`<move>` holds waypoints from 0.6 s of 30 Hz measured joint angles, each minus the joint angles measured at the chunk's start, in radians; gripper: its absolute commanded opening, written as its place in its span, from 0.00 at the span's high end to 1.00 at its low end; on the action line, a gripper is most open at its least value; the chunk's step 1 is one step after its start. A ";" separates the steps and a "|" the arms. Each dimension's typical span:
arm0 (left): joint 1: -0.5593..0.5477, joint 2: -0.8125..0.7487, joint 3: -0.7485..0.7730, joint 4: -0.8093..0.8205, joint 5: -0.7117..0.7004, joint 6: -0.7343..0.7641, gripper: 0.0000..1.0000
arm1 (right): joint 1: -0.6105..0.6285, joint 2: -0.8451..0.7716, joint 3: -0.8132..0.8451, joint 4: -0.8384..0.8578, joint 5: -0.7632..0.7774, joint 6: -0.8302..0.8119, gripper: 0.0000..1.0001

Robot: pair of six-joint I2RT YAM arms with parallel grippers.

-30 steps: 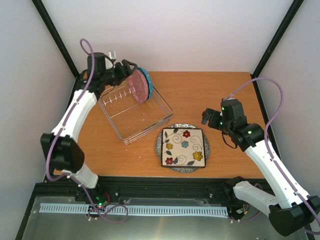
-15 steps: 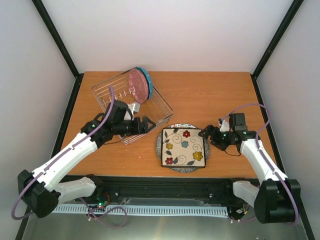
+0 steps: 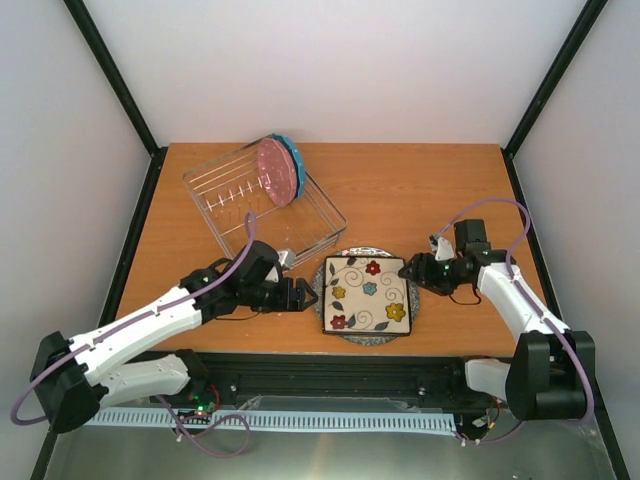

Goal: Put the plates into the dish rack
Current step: Pick up the plate at the center of the board.

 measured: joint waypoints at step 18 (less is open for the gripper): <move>-0.001 0.256 -0.012 0.207 0.048 0.050 0.23 | 0.000 -0.016 -0.036 -0.016 0.025 0.001 0.51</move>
